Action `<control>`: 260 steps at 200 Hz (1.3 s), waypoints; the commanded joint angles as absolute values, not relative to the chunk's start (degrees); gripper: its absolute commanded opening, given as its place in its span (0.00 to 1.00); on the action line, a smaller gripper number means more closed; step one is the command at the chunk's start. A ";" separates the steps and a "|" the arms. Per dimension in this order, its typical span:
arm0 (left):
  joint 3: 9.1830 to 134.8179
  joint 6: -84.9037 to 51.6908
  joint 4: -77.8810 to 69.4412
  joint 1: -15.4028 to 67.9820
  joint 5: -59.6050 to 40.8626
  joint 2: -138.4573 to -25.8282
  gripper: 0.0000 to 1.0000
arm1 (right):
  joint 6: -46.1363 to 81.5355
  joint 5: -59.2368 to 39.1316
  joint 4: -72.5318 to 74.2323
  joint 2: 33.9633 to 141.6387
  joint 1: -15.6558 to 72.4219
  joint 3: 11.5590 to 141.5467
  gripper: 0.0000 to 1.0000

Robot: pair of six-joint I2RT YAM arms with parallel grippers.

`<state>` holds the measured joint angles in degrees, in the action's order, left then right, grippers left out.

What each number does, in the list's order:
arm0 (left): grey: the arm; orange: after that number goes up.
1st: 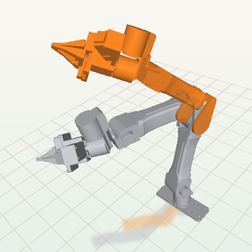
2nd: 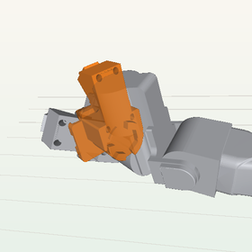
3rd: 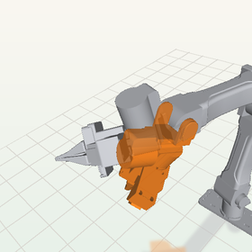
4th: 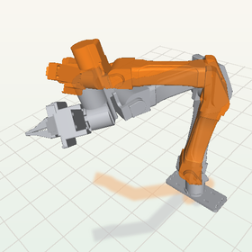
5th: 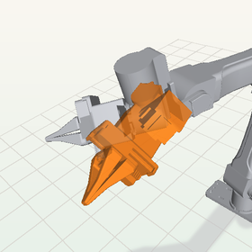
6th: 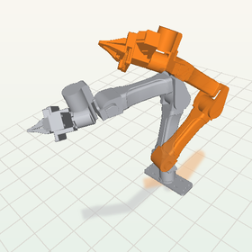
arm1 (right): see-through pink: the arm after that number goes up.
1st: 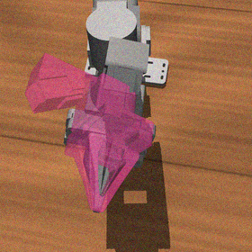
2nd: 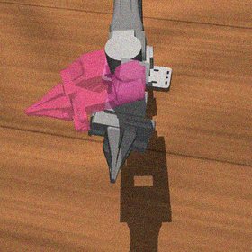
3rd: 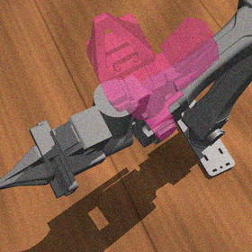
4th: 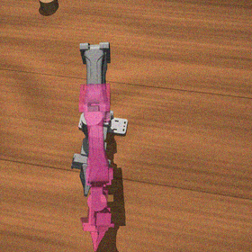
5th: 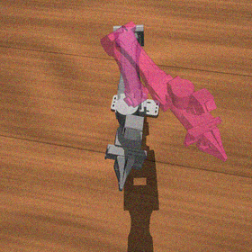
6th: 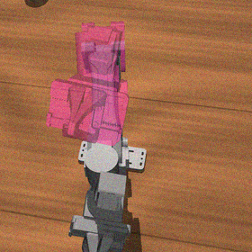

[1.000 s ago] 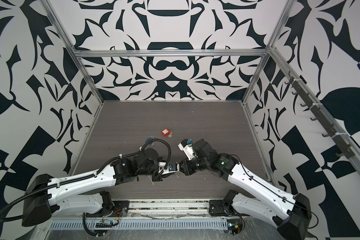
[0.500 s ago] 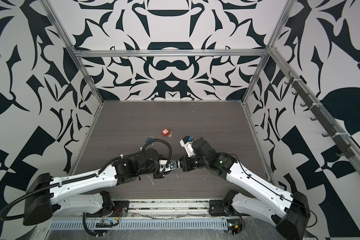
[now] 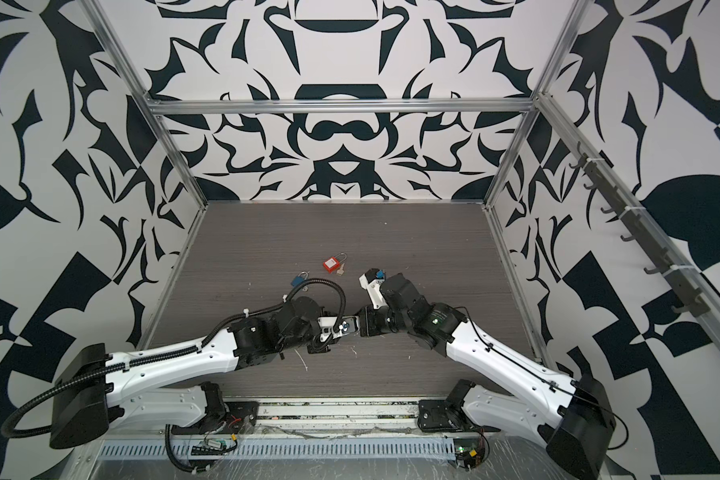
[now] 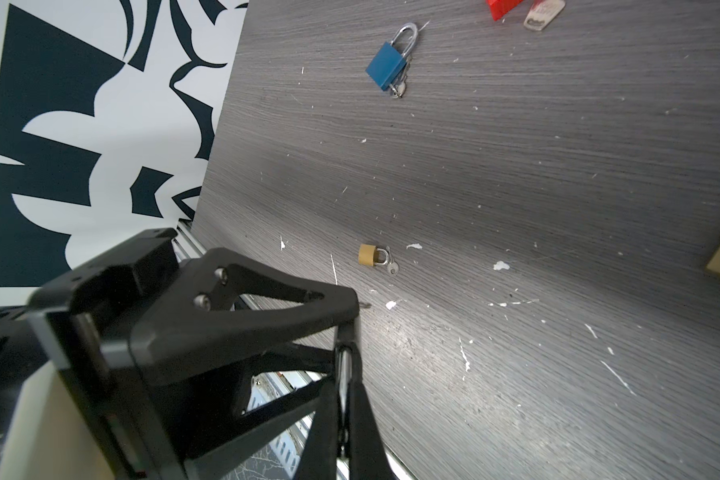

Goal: Lock with the key

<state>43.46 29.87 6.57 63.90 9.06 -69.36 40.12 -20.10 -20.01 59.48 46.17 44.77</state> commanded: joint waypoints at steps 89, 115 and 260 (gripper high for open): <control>48.30 25.58 -8.08 63.62 -0.32 -65.02 0.00 | 40.51 -26.94 -14.89 62.22 47.44 38.91 0.00; 48.69 25.05 -9.49 63.62 -0.83 -65.38 0.00 | 40.93 -27.55 -13.43 62.31 47.46 37.93 0.00; 51.48 22.45 -18.38 63.28 0.79 -66.88 0.00 | 44.43 -28.32 -5.30 64.81 47.55 30.59 0.00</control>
<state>43.51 24.64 9.32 62.76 5.58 -68.88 43.70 -23.14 -1.26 60.73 45.69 33.98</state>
